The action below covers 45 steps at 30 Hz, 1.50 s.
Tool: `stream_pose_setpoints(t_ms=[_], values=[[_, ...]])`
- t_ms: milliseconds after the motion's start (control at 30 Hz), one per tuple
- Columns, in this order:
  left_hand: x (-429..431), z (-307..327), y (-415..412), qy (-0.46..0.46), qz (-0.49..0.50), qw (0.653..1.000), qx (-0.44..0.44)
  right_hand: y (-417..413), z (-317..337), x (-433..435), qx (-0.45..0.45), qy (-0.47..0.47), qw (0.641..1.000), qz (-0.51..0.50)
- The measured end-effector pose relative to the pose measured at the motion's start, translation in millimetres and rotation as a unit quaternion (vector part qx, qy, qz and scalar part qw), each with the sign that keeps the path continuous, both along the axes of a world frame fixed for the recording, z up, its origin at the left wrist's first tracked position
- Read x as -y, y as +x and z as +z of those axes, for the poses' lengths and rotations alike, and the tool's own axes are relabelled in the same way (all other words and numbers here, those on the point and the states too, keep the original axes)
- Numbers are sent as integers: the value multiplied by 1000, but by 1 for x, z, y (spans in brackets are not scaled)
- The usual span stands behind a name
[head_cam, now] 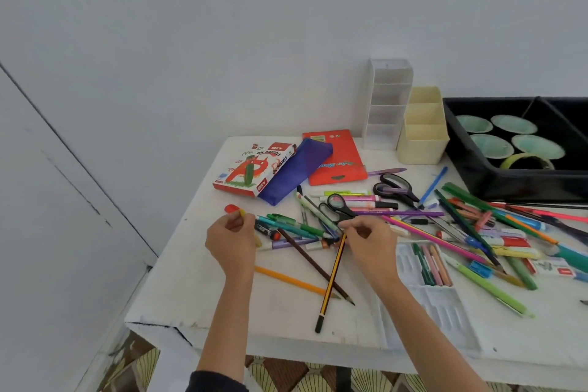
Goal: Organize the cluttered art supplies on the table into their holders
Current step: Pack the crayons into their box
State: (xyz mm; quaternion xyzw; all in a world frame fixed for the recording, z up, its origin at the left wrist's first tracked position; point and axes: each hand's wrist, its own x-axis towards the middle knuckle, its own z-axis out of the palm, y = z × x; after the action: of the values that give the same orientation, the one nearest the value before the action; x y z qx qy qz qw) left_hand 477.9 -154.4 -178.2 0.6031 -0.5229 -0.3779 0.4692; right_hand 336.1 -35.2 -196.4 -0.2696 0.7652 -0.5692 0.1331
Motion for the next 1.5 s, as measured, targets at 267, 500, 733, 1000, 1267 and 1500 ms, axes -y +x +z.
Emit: stream_pose_setpoints(t_ms=[267, 500, 733, 1000, 1267, 1500], values=[[-14, 11, -44, 51, -157, 974, -153, -20, 2, -18, 30, 2, 999, -25], [-68, 13, -92, 134, -340, 908, -203, -37, 28, -57, 105, -55, 986, 116], [-106, -6, -116, 98, -420, 893, -129, -60, 13, -94, 34, 2, 996, 82], [-123, -37, -115, -15, -450, 891, 54, -75, 5, -116, 13, 22, 999, -22], [-124, -44, -115, -42, -440, 895, 65, -62, -8, -106, -116, 118, 985, 46], [-126, -47, -114, -52, -430, 899, 59, -56, -25, -101, -225, 197, 951, 75]])
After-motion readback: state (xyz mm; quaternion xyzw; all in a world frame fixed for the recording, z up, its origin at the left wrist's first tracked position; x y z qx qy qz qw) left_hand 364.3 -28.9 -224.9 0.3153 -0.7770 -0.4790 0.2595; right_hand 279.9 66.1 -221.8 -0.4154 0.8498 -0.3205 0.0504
